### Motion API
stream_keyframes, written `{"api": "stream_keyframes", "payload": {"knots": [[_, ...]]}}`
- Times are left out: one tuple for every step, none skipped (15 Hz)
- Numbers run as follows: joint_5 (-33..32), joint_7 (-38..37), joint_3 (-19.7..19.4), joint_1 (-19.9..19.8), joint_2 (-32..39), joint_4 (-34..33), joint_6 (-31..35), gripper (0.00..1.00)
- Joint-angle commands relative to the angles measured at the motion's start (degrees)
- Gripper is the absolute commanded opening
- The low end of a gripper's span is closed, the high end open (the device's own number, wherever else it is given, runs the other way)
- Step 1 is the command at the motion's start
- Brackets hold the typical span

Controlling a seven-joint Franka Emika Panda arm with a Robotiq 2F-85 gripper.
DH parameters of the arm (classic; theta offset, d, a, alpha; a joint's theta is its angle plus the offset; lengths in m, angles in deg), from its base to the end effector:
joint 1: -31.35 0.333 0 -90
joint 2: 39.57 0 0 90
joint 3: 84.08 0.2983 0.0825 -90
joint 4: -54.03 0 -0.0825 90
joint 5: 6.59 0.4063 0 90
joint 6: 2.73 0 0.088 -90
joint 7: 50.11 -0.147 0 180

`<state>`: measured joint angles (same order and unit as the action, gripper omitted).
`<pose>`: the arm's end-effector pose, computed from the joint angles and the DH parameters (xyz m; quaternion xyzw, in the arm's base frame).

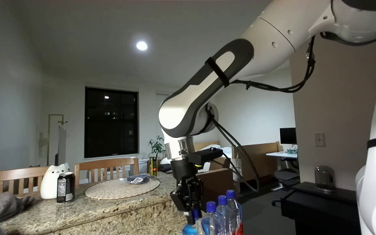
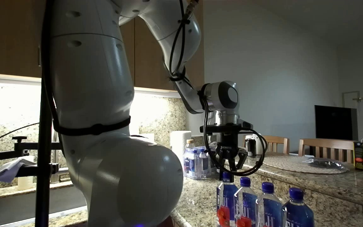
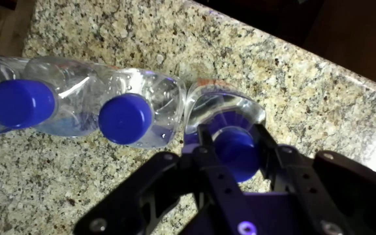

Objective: Move the water bottles forward

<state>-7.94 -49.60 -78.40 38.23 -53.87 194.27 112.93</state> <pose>0.4342 0.0925 0.3100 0.9888 0.1167 -0.0874 0.0315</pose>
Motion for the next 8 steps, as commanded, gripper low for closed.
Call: {"api": "stream_keyframes", "payload": {"knots": [[-1.3,-0.5,0.1,-0.7,-1.7,1.2,0.6,0.14],[-1.2,-0.5,0.1,-0.6,-1.7,1.3,0.5,0.13],[-1.2,-0.5,0.2,-0.5,-1.8,1.4,0.4,0.39],[-1.1,-0.4,0.2,-0.5,-1.8,1.5,0.2,0.62],[-1.2,-0.4,0.2,-0.5,-1.9,1.5,0.1,0.64],[-1.1,-0.4,0.2,-0.5,-2.0,1.4,0.0,0.65],[-1.0,-0.4,0.2,-0.5,-2.1,1.4,0.0,0.70],[-1.0,-0.4,0.2,-0.4,-2.2,1.4,-0.1,0.77]]}}
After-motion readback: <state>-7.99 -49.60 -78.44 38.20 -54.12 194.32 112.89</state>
